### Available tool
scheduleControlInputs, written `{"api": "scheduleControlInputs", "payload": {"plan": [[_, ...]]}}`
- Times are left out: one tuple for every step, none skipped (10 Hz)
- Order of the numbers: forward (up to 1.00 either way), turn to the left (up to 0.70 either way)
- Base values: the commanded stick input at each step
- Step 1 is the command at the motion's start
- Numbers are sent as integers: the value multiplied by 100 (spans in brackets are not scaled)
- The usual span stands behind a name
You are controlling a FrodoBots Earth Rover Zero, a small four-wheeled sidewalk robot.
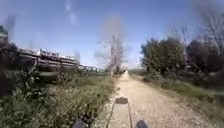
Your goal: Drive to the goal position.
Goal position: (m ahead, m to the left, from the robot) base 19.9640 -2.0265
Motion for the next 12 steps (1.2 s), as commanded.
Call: {"api": "scheduleControlInputs", "payload": {"plan": [[70,-7],[70,-2],[70,0],[70,0],[70,0],[70,0],[70,0],[70,0],[70,0],[70,0],[70,0],[70,0]]}}
